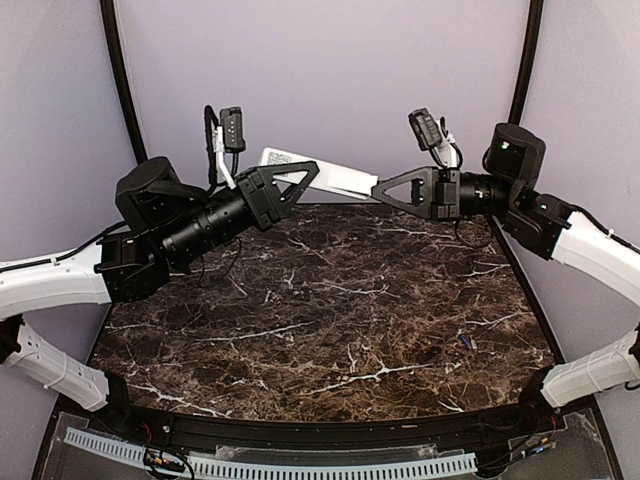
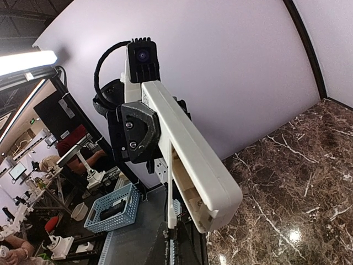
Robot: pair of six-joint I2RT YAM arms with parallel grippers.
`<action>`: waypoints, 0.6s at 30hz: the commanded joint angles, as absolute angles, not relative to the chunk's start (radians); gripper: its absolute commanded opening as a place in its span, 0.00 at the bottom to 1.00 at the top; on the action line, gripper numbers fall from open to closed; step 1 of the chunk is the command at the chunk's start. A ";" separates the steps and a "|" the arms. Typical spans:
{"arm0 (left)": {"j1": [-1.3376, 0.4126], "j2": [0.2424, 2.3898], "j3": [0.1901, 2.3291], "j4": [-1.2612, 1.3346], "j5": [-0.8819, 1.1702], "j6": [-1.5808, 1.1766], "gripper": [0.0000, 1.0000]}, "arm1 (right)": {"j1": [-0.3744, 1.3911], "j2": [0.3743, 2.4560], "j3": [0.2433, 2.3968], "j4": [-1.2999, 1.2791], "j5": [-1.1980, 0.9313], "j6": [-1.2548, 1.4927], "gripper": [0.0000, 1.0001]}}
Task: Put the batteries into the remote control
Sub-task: Remove the battery cover from the remote control.
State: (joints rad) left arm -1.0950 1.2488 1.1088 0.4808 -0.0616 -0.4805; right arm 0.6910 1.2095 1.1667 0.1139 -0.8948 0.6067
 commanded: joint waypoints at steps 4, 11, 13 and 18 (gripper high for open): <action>-1.095 1.231 1.103 0.472 -0.072 -0.460 0.00 | 0.689 1.213 1.172 0.126 -0.883 0.603 0.00; -1.095 1.208 1.095 0.446 -0.132 -0.427 0.00 | 0.689 1.196 1.167 0.103 -0.871 0.578 0.00; -1.094 1.204 1.096 0.426 -0.168 -0.411 0.00 | 0.689 1.192 1.167 0.095 -0.865 0.571 0.00; -1.094 1.201 1.095 0.391 -0.215 -0.384 0.00 | 0.689 1.195 1.167 0.063 -0.840 0.544 0.00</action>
